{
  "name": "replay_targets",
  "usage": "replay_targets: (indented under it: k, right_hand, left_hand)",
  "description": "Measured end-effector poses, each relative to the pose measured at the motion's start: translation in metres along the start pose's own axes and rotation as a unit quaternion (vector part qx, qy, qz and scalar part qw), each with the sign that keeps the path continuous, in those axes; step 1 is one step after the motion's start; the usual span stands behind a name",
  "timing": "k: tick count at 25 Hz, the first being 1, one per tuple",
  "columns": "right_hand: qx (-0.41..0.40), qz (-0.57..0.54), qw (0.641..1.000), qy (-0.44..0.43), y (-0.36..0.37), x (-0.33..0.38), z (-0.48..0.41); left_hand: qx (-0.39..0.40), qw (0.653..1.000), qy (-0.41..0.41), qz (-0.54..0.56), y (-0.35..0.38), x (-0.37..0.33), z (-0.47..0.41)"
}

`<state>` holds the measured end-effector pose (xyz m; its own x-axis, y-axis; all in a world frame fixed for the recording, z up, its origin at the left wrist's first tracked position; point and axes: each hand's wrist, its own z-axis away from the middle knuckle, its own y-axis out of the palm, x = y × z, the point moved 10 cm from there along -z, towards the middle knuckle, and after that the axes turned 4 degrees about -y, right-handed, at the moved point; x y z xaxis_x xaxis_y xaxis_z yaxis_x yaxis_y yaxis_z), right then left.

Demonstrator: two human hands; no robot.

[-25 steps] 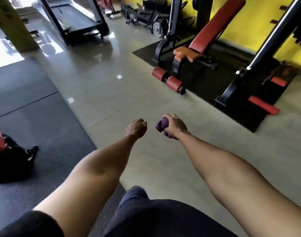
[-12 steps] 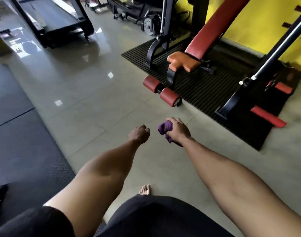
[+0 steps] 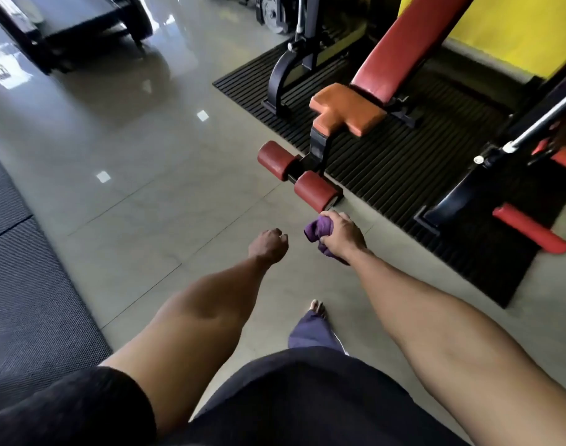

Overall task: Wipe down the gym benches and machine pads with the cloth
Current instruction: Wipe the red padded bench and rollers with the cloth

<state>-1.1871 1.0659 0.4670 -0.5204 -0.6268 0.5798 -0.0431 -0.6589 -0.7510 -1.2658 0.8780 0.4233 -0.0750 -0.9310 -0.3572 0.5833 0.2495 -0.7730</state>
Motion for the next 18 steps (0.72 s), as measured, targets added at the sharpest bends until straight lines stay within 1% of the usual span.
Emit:
replay_targets:
  k: [3, 5, 8, 13, 18]
  right_hand:
    - [0.026, -0.006, 1.000, -0.007, -0.012, -0.013, -0.067]
    - [0.036, -0.006, 0.999, 0.005, -0.022, -0.020, -0.106]
    - [0.052, 0.003, 0.999, 0.003, -0.028, -0.023, -0.158]
    - [0.075, 0.008, 0.997, 0.020, -0.021, -0.047, -0.261]
    - [0.135, 0.035, 0.990, 0.027, 0.012, -0.075, -0.367]
  left_hand:
    - [0.014, 1.000, -0.022, 0.016, -0.006, -0.042, -0.048]
    - [0.019, 0.999, -0.023, 0.045, -0.008, -0.066, -0.076]
    - [0.040, 0.997, -0.042, 0.060, 0.002, -0.088, -0.118]
    - [0.089, 0.985, -0.092, 0.115, 0.039, -0.104, -0.207]
    - [0.109, 0.962, -0.170, 0.185, 0.070, -0.111, -0.301]
